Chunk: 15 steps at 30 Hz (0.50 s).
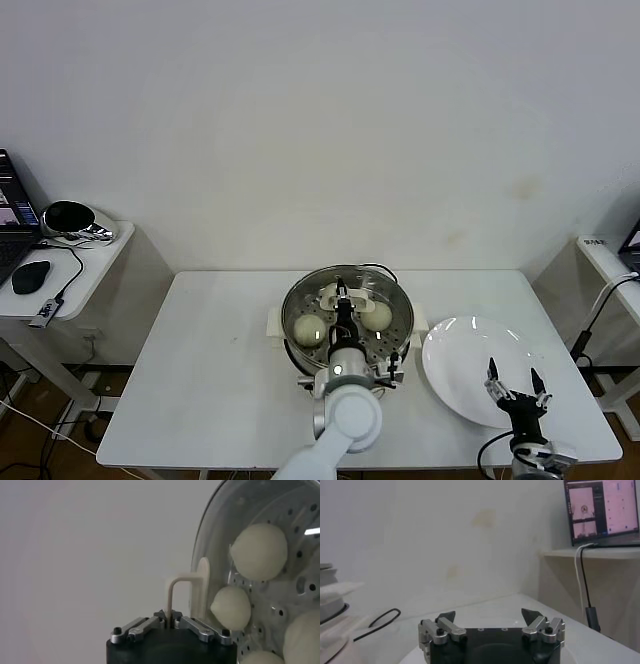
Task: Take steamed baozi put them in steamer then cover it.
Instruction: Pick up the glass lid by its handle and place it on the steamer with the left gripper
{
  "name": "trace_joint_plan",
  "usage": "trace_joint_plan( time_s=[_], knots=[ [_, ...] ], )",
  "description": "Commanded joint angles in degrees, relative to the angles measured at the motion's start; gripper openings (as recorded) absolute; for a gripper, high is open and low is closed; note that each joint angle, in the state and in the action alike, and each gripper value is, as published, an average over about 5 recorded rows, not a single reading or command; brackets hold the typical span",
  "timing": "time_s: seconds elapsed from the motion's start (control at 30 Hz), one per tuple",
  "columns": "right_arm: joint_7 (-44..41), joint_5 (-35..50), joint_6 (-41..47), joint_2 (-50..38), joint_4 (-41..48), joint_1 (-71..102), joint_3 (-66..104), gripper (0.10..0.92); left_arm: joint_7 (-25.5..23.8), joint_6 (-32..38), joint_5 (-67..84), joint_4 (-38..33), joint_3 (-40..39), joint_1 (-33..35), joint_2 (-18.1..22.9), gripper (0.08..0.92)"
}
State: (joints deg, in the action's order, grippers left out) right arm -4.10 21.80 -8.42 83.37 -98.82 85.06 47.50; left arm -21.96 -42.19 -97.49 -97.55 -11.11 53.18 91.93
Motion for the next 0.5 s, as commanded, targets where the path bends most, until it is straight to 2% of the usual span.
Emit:
trace_joint_plan(
  time_s=[0.03,0.5],
  knots=[
    [0.0,0.0,0.0,0.0,0.0,0.0,0.0,0.823,0.1,-2.5,0.7,0.9,0.4,-0.3,0.0,0.134],
    [-0.1,-0.1,-0.2,0.1,0.0,0.2,-0.1,0.823,2.2,-2.4,2.4,1.4,0.7,0.2,-0.1,0.134]
  ],
)
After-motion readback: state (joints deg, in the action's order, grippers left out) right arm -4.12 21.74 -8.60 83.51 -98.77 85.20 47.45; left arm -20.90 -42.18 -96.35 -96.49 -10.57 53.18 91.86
